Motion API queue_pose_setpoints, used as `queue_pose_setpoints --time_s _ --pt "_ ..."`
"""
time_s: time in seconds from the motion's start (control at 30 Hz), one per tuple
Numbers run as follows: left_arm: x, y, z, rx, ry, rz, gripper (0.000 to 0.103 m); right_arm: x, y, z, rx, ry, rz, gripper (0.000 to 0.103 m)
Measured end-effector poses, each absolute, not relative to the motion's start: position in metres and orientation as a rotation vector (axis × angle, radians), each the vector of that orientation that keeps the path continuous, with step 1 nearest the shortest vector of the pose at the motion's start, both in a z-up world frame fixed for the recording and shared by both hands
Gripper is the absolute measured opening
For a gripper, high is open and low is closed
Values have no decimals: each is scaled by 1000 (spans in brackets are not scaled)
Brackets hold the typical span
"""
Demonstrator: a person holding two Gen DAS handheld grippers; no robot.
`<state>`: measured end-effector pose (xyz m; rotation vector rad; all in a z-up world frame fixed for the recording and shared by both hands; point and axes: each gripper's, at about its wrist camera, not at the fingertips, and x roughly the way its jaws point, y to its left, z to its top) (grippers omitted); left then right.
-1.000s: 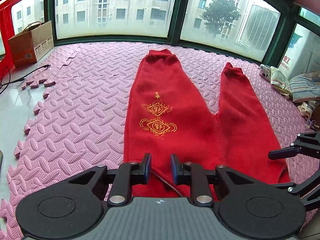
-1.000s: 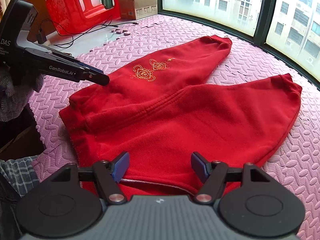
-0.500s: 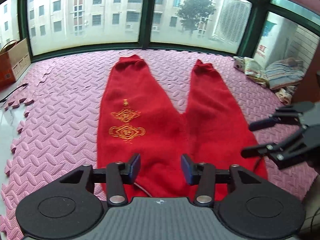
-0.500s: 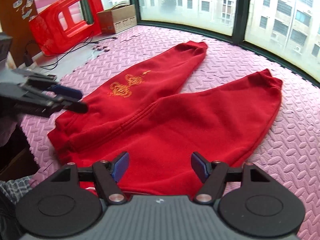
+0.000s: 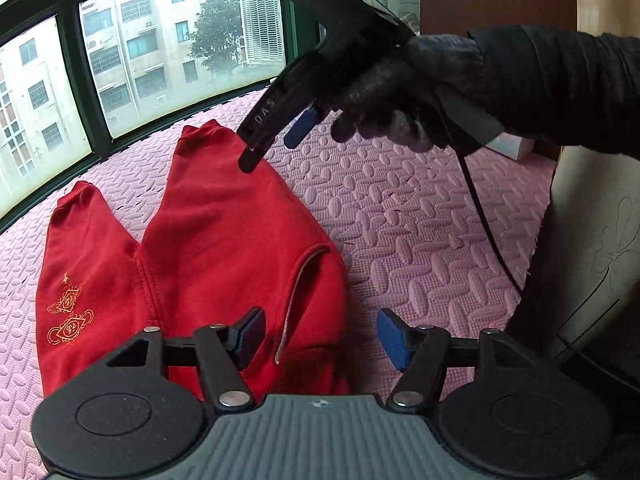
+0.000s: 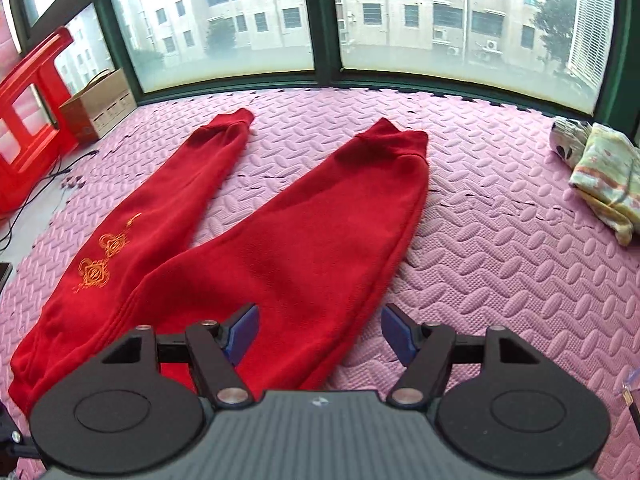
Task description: Fold clothes
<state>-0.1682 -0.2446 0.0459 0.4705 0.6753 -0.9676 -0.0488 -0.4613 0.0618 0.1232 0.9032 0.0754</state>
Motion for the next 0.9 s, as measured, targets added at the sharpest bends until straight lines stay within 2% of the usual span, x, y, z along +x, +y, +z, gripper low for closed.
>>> queue_pose_setpoints --time_s 0.2,0.27,0.3,0.37,0.57,0.73,0.8,0.83,0.87,0.9 --pt "-168 -245 34 512 668 -938 51 -10 -494 49 229 898 -27 68" --pt "-166 -244 34 506 674 -929 39 1 -503 46 275 899 -42 62" --pt "-163 -243 35 492 681 -926 36 7 -507 44 293 897 -52 62" --pt "-158 -239 37 461 694 -921 24 20 -516 39 327 893 -81 60" --pt "-141 -222 54 327 732 -931 19 60 -533 23 371 892 -138 52" --pt "-128 -207 66 214 751 -925 18 76 -540 14 408 884 -179 51" --pt "-124 -202 70 178 758 -924 18 79 -541 13 416 880 -189 43" --pt "-122 -200 71 165 762 -923 18 80 -541 13 418 881 -191 32" --pt "-121 -198 71 156 760 -922 18 80 -542 13 434 883 -184 25" --pt "-121 -196 72 148 758 -923 18 81 -543 13 464 885 -174 22"
